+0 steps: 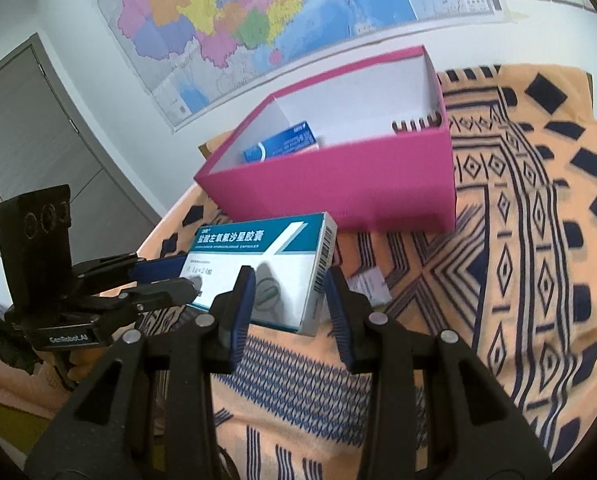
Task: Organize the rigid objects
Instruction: 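Lift the medicine box with the right gripper over the magenta box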
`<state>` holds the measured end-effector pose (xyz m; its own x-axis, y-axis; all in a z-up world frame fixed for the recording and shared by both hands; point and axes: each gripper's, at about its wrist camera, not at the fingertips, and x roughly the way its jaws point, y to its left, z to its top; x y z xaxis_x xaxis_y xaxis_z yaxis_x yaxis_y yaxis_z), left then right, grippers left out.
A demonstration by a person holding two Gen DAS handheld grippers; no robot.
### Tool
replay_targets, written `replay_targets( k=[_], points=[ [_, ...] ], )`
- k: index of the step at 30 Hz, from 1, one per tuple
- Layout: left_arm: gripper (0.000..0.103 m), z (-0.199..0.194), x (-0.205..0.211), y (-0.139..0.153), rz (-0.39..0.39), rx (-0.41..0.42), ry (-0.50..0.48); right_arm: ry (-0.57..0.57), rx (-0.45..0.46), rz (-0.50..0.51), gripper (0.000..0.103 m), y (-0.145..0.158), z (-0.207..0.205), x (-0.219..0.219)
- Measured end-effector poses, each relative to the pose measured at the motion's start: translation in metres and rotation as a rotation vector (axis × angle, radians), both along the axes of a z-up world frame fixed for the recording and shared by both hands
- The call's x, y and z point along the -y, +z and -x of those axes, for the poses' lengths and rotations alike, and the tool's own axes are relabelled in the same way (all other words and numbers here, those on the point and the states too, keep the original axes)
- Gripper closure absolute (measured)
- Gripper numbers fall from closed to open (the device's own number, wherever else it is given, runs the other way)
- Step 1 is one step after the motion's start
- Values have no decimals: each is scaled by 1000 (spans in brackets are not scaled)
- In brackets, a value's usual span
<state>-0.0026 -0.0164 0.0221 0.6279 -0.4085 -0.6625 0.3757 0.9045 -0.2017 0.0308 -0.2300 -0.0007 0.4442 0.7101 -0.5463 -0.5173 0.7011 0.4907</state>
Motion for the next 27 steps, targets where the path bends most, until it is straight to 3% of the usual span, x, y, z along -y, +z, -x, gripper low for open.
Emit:
replay_targets(
  k=[11, 27],
  points=[
    [64, -26, 2, 26, -18, 94, 15, -26, 72, -3, 63, 23, -23, -2],
    [64, -64, 6, 36, -37, 115, 49, -63, 148, 2, 63, 49, -59, -3]
  ],
)
